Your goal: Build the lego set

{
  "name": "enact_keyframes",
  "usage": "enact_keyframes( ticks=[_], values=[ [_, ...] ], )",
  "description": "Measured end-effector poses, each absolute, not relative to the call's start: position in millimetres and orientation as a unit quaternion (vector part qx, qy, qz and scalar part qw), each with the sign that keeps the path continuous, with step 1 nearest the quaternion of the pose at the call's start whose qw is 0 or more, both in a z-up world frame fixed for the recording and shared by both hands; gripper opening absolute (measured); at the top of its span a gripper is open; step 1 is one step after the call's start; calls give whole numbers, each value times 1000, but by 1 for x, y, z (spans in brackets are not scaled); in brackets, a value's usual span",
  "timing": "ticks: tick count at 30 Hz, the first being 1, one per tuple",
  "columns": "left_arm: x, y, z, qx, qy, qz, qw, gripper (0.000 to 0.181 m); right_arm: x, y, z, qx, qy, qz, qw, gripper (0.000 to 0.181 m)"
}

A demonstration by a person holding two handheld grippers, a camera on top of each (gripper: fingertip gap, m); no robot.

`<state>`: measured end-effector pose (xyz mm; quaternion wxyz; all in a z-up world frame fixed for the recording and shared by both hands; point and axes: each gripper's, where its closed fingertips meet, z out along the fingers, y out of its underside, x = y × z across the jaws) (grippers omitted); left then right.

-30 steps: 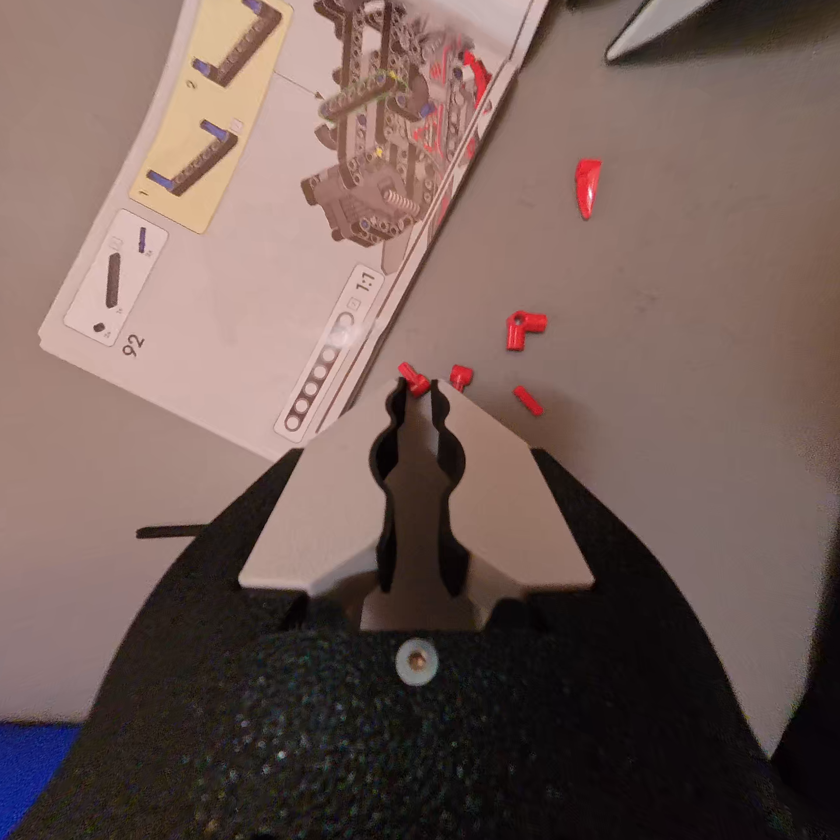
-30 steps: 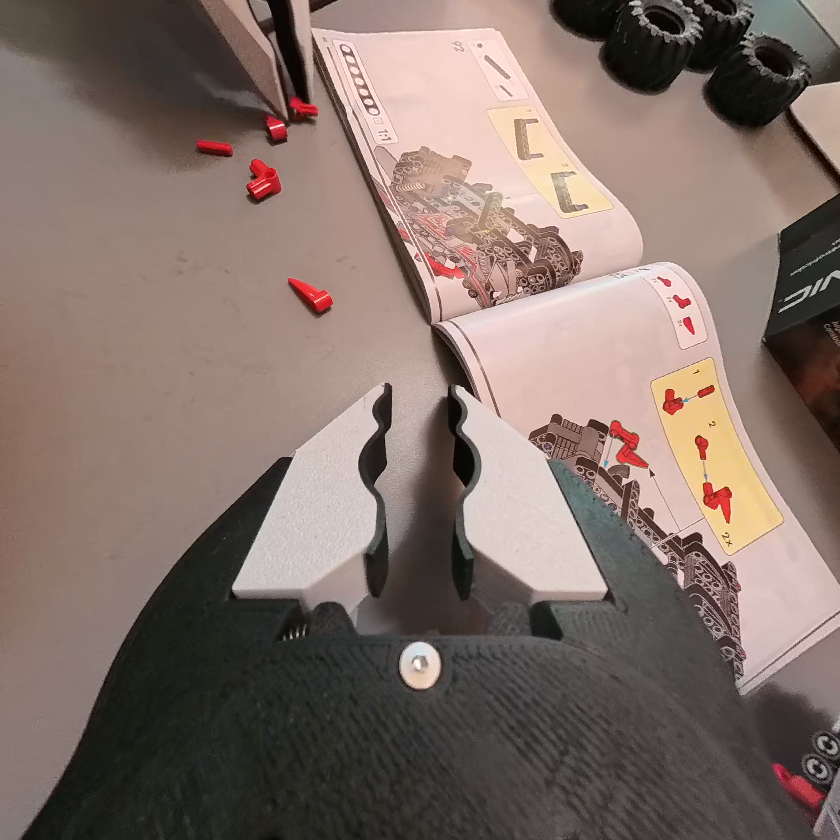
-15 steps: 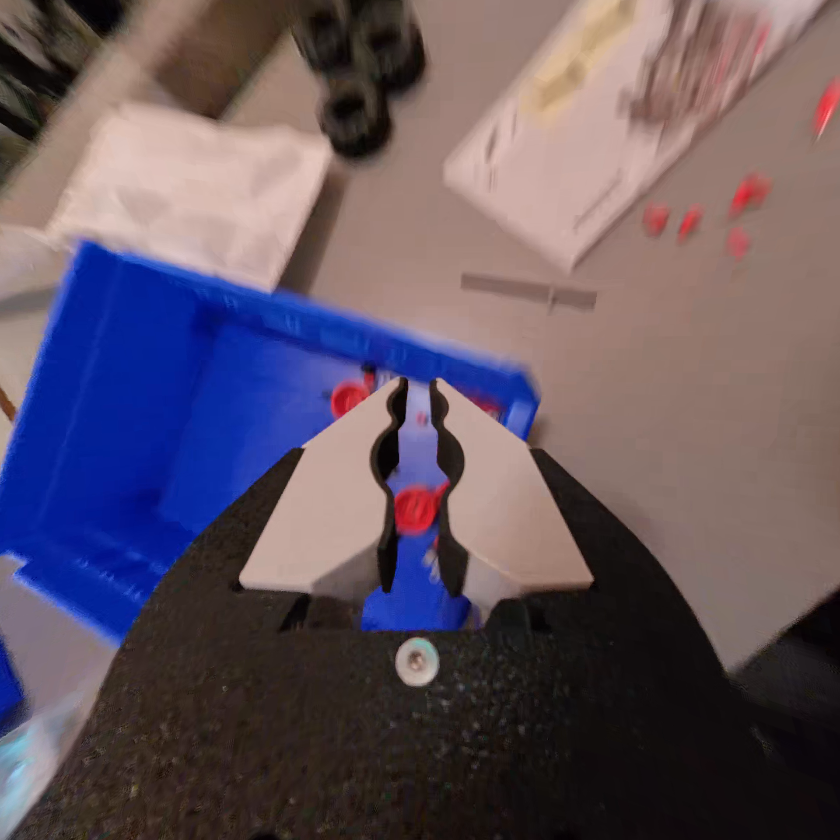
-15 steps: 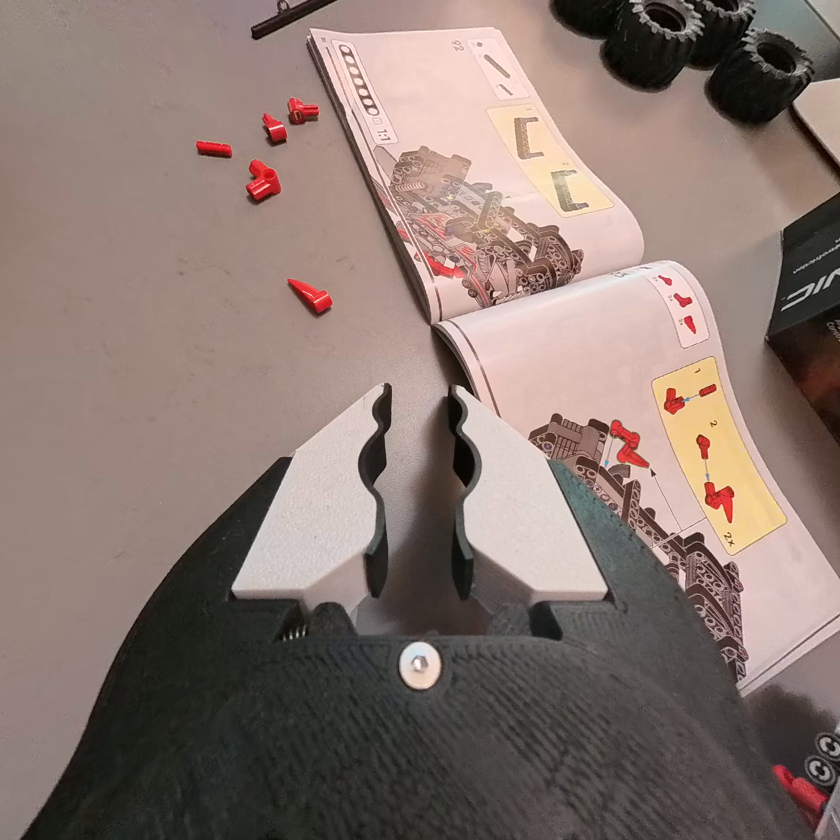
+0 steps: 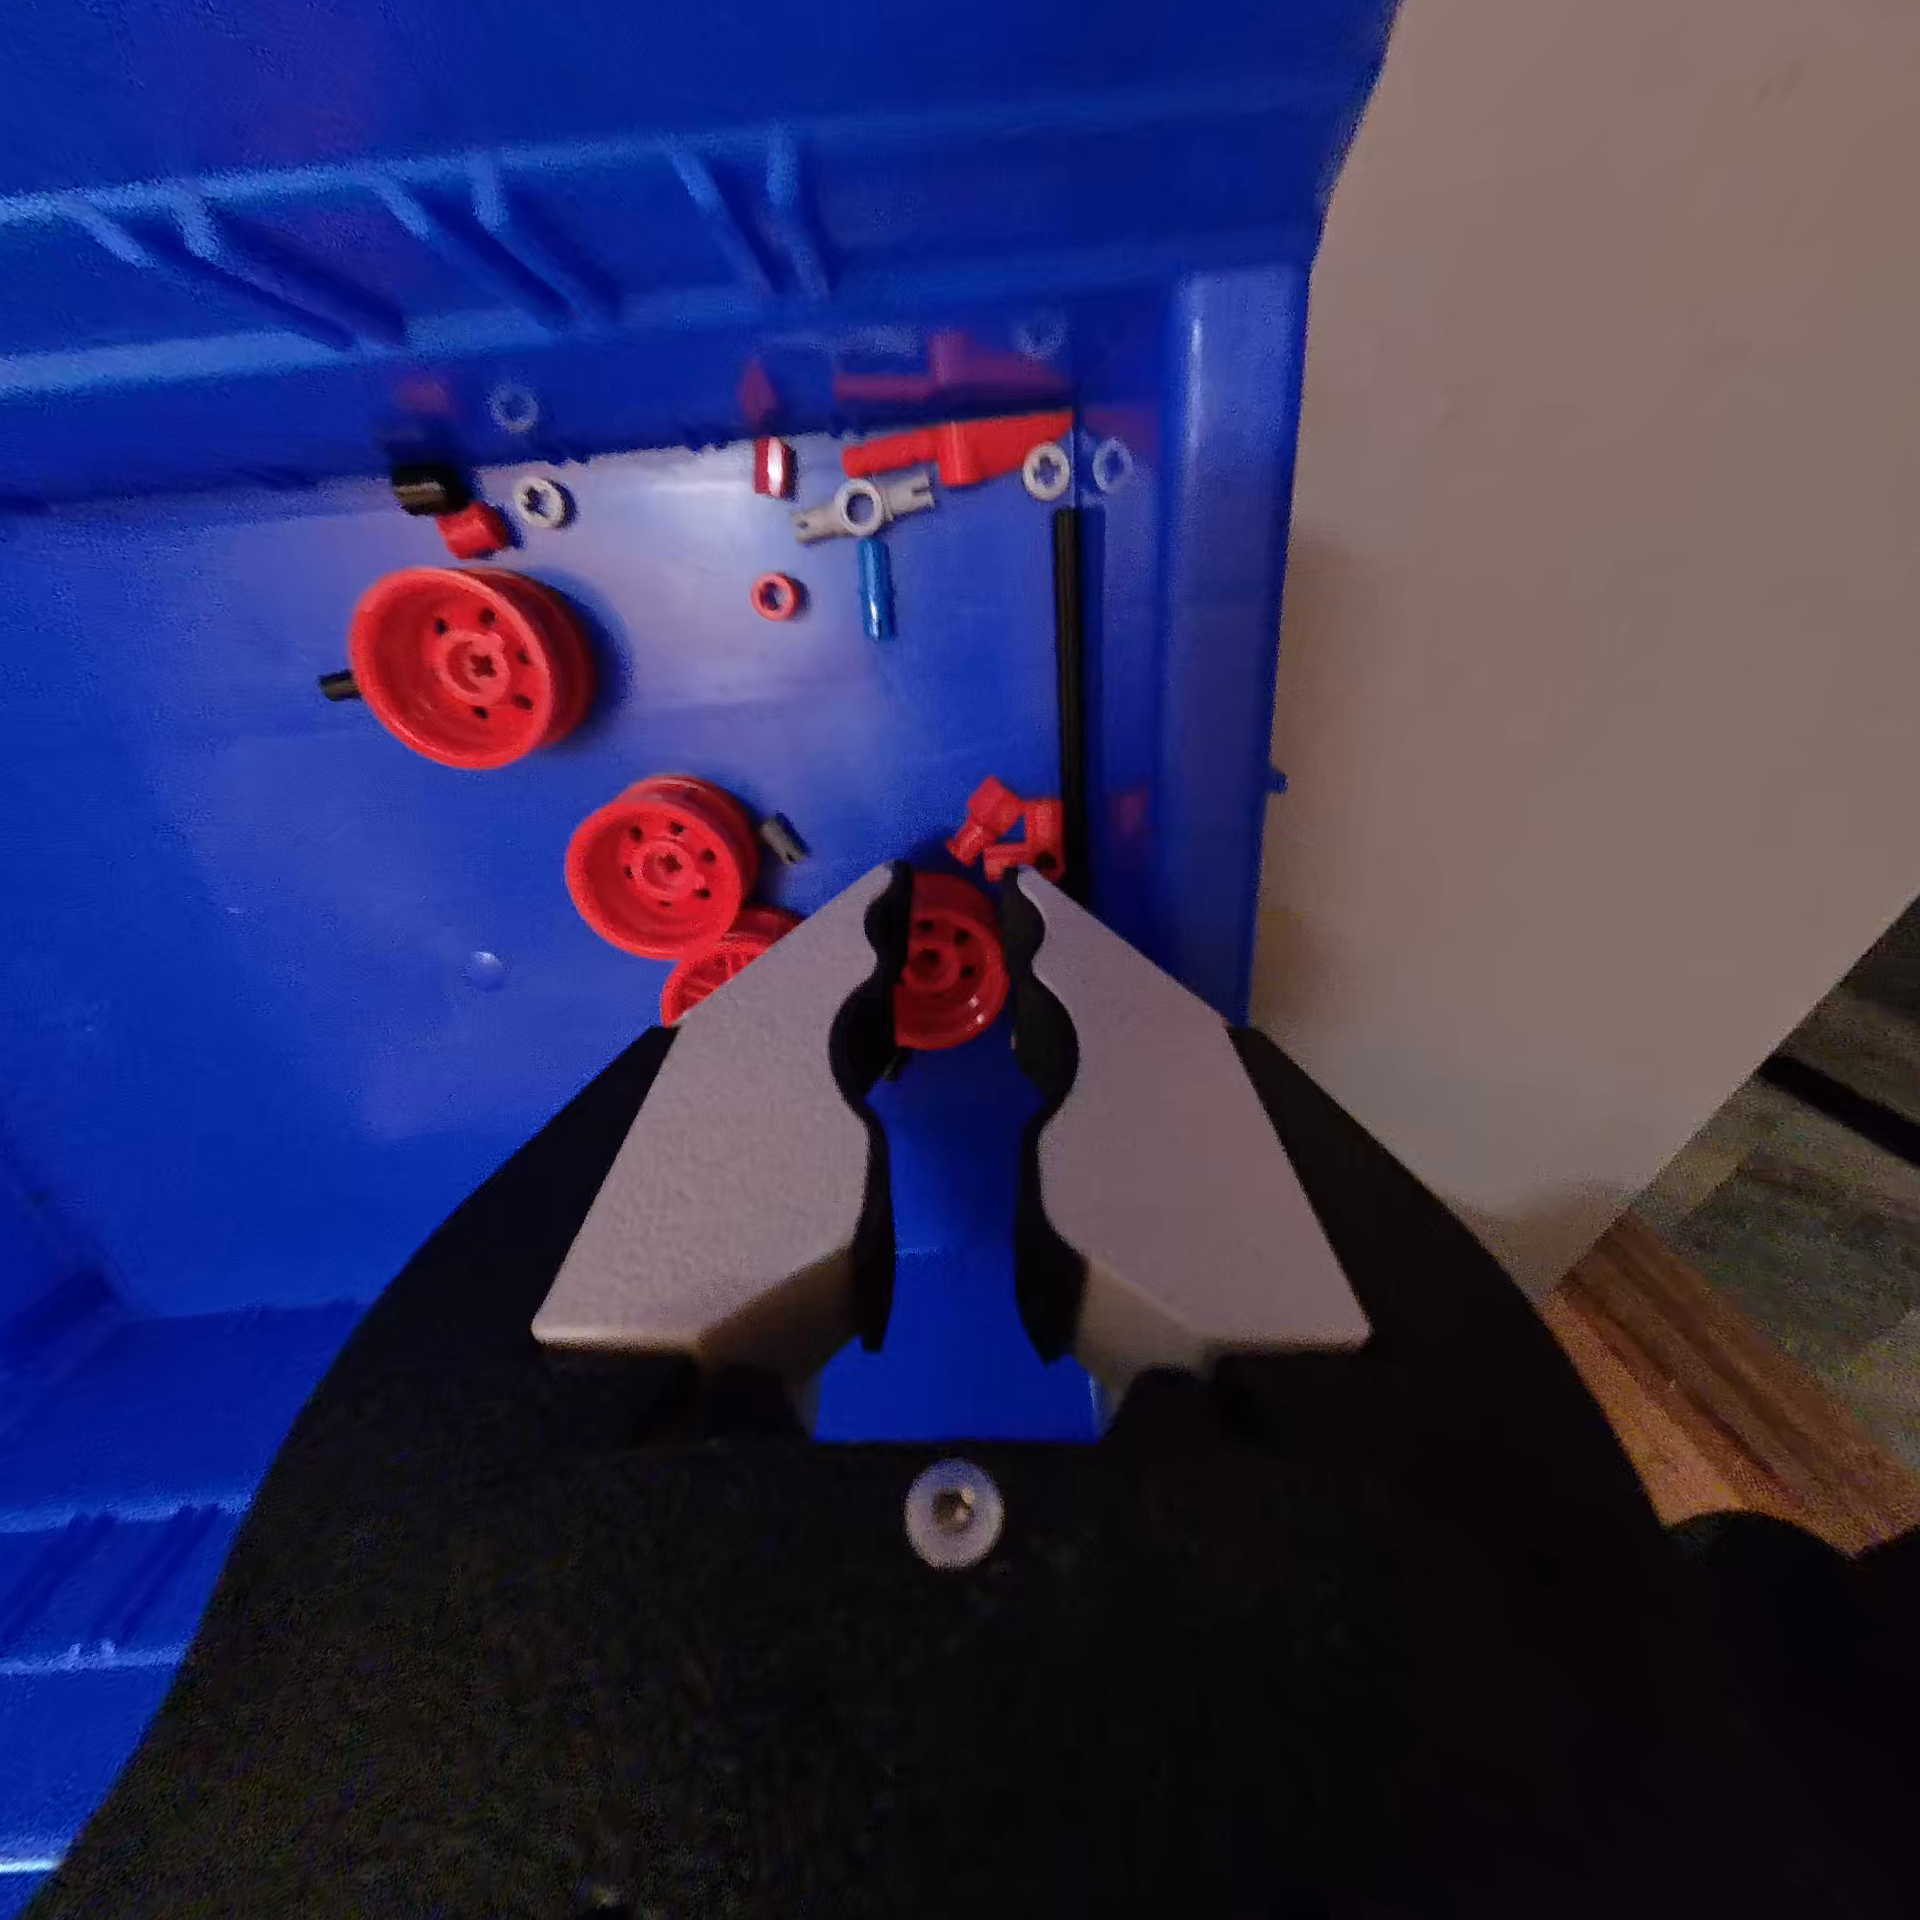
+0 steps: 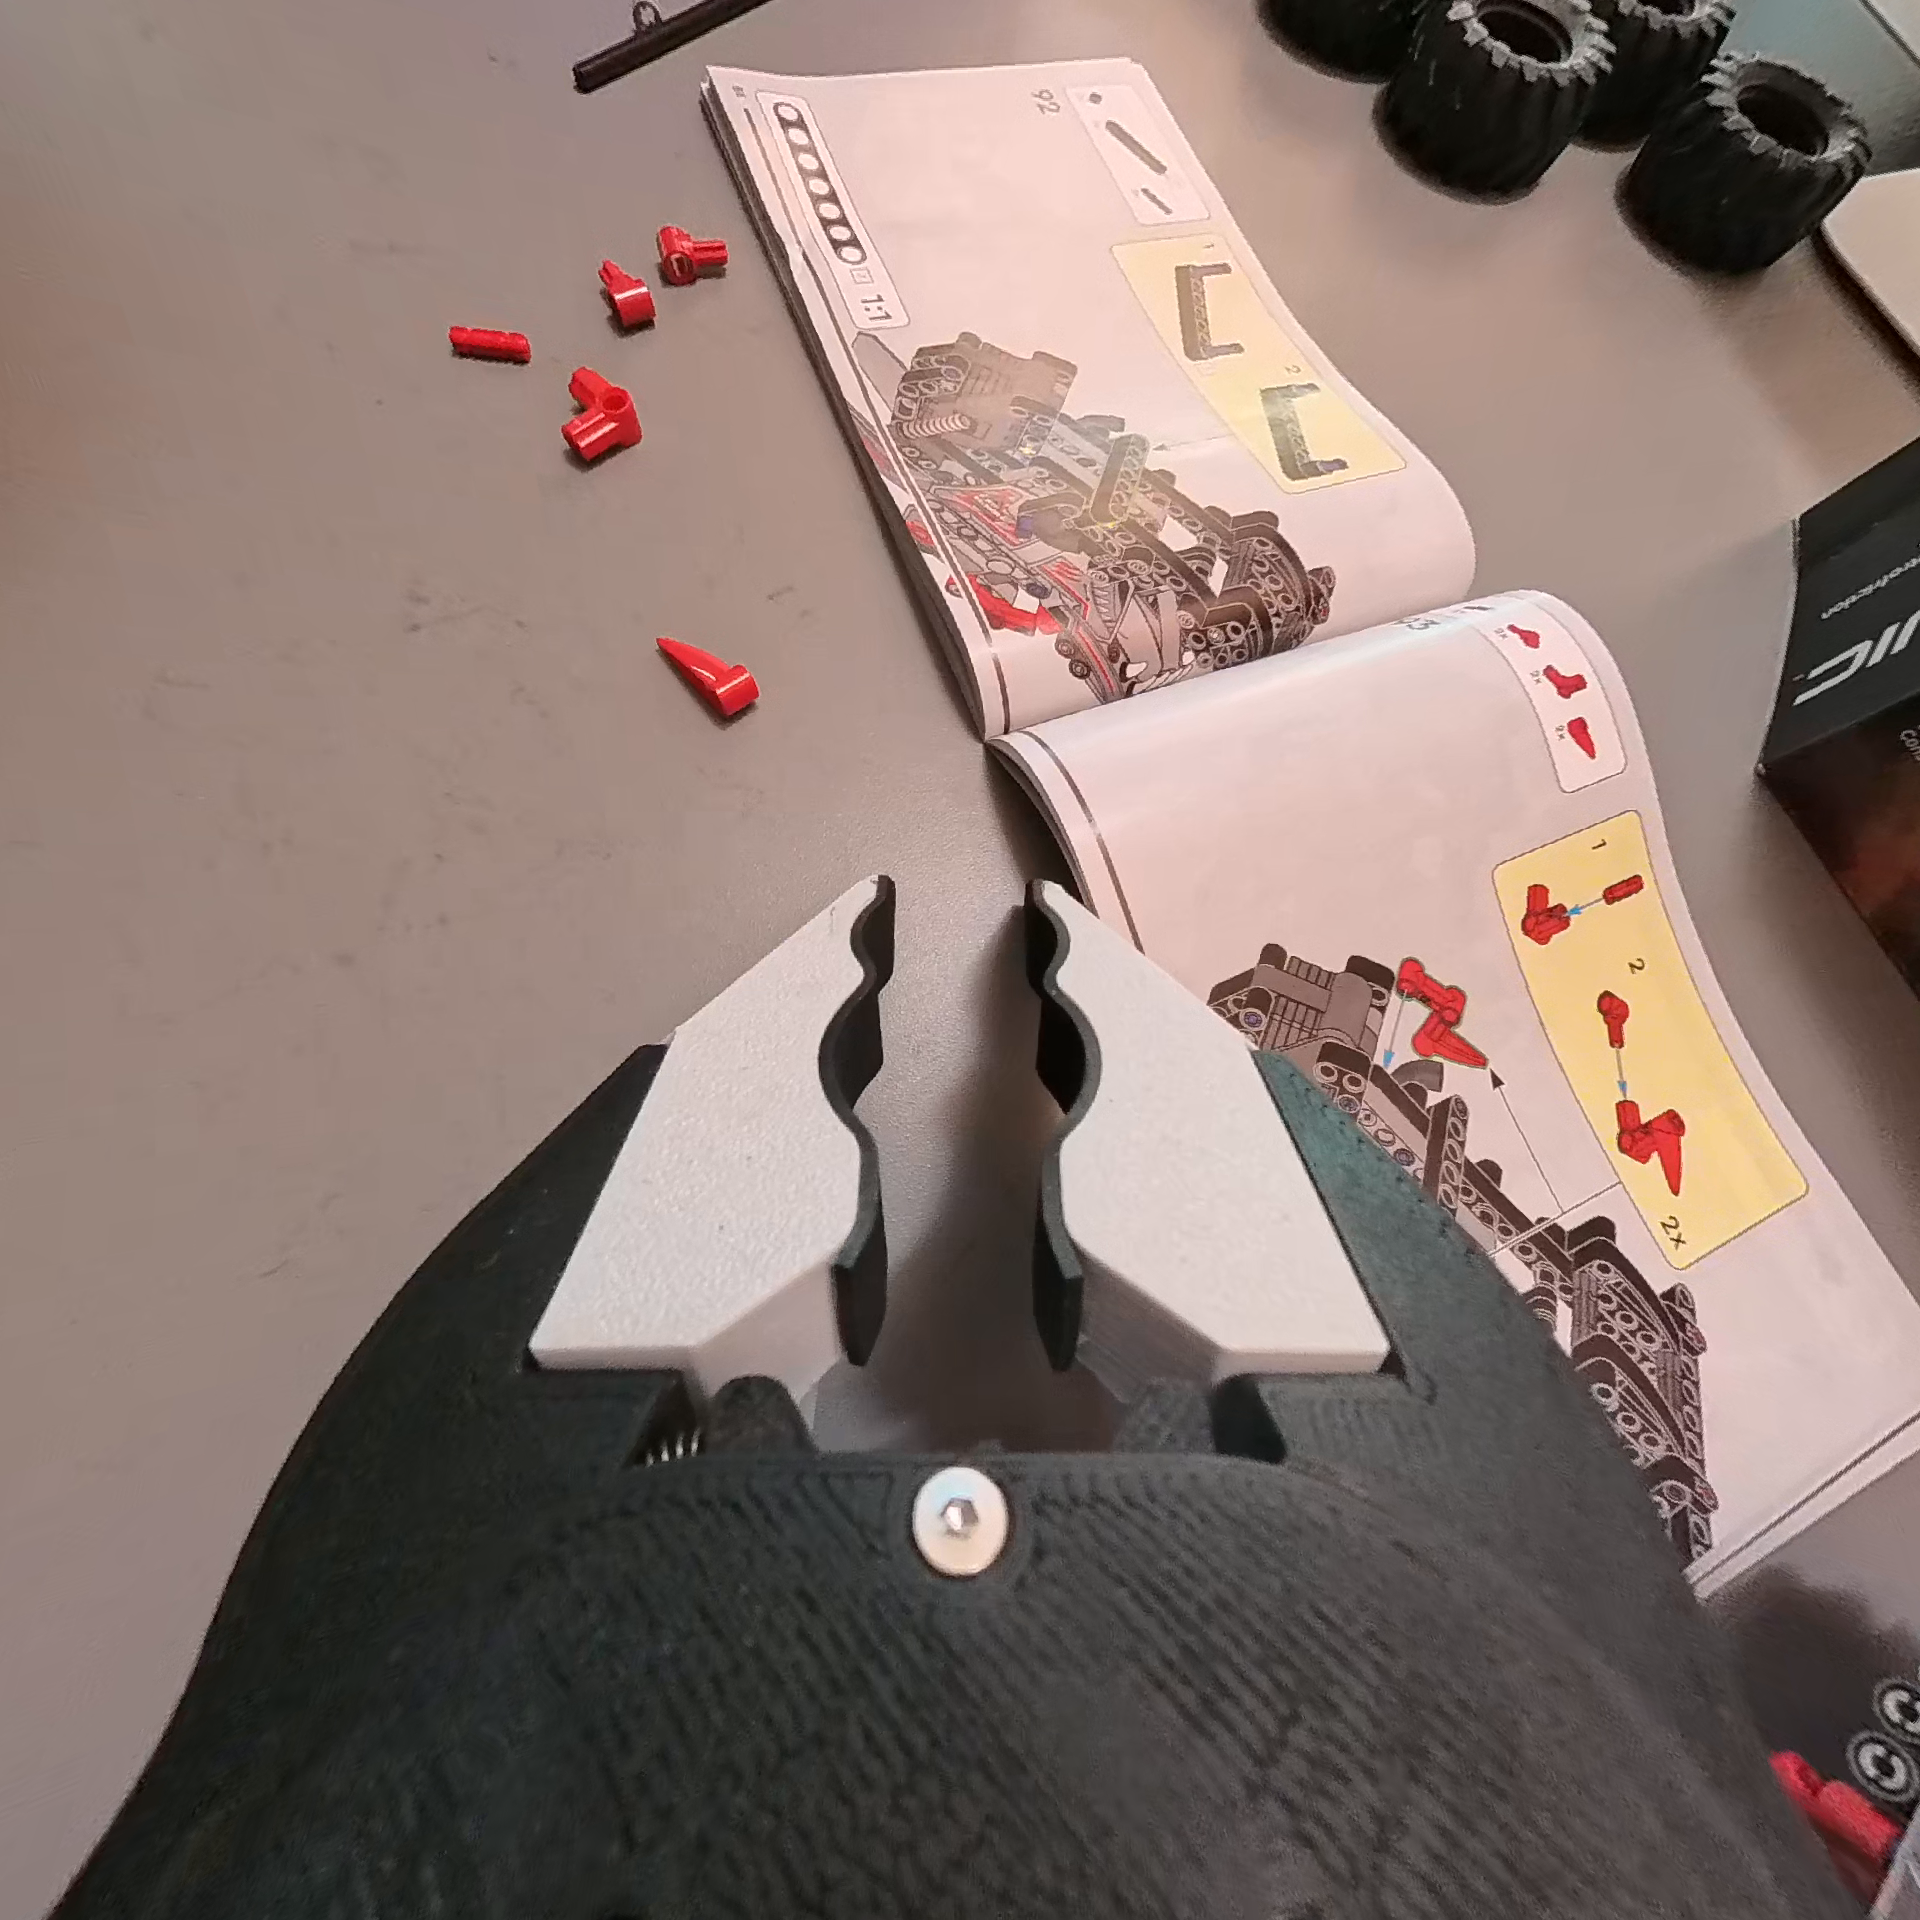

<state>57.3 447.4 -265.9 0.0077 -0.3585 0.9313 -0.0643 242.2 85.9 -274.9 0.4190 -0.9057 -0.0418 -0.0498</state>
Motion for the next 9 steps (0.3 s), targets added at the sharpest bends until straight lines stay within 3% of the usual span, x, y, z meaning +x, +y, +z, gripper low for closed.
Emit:
enact_keyframes(
  ticks=[1,5,9],
  values=[
    [55,451,-267,-349,935,-55,6,15,242,86,-275,-906,-41,-49,419,24],
    [52,469,-270,-333,943,-8,16,15,242,86,-275,-906,-39,-43,418,24],
    [51,442,-263,-314,945,-89,-10,14,242,86,-275,-907,-38,-40,418,24]
  ],
)
